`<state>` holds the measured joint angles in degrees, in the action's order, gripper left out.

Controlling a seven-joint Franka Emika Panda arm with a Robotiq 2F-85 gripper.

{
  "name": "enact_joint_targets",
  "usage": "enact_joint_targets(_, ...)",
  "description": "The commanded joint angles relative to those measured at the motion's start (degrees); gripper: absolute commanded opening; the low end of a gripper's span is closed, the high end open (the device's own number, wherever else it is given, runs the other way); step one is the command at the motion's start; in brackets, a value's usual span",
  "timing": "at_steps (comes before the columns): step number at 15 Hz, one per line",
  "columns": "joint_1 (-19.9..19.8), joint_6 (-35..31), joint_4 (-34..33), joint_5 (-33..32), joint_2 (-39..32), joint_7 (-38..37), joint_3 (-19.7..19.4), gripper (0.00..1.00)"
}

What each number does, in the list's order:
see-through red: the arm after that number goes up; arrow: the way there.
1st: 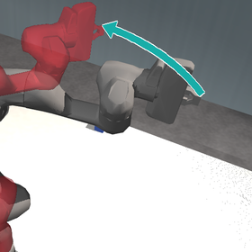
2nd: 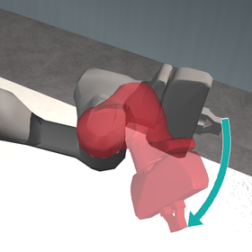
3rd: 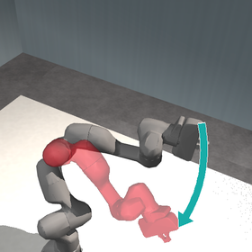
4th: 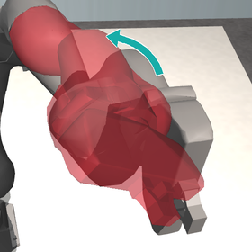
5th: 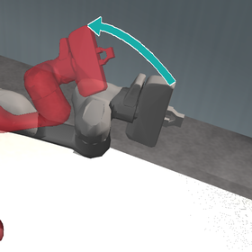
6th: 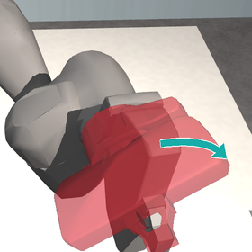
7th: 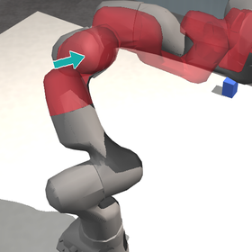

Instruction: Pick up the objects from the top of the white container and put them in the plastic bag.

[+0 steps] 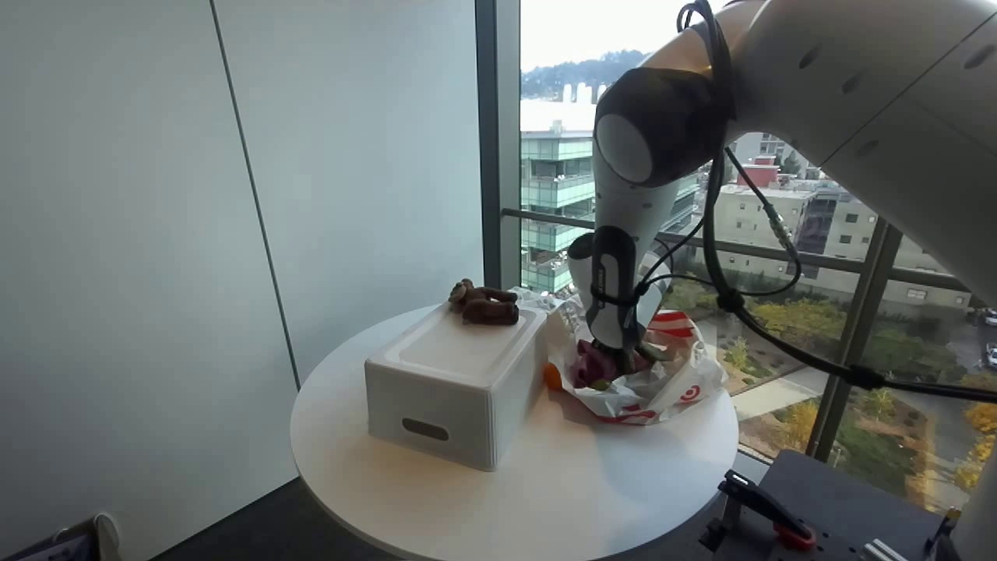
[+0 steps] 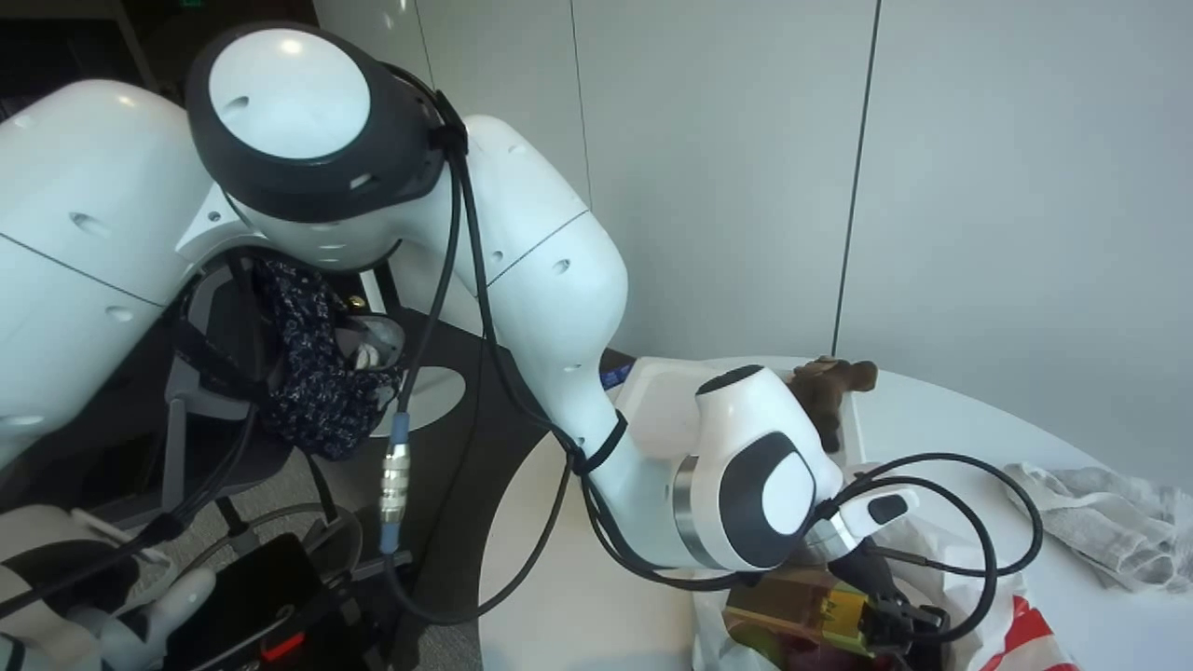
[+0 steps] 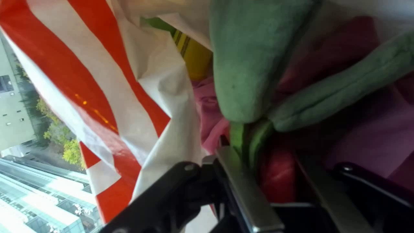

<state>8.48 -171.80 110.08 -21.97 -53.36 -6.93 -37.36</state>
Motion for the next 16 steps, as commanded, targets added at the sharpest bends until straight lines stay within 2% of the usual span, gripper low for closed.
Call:
enact_joint_targets(1, 1.17, -0.02, 0.52, 0.0, 3.4, 3.75, -0.45, 0.66)
enact_joint_targets(2, 2.87, 0.92, 1.11, -0.51, 4.77, 4.09, -1.6, 0.73)
enact_joint_targets(3, 3.13, 2.6, 1.72, -0.71, 6.91, 5.51, -1.01, 0.82)
enact_joint_targets(5, 4.75, 9.74, 2.63, -2.31, 11.89, 8.94, -0.47, 0.97)
enact_joint_targets(8, 8.54, 23.59, 3.13, -3.83, 18.96, 14.4, -0.48, 1.0)
enact_joint_targets(9, 7.64, 28.49, 2.75, -7.96, 22.27, 13.5, 1.7, 1.0)
enact_joint_targets(10, 6.87, 31.53, 3.14, -8.94, 25.85, 15.49, 4.25, 1.0)
enact_joint_targets(11, 5.49, 31.88, 3.6, -9.67, 29.15, 15.83, 7.57, 1.0)
enact_joint_targets(13, 1.91, 33.18, 3.12, -6.4, 32.88, 15.17, 15.56, 1.0)
enact_joint_targets(16, -2.36, 31.82, 0.73, 1.56, 32.1, 11.7, 24.76, 1.0)
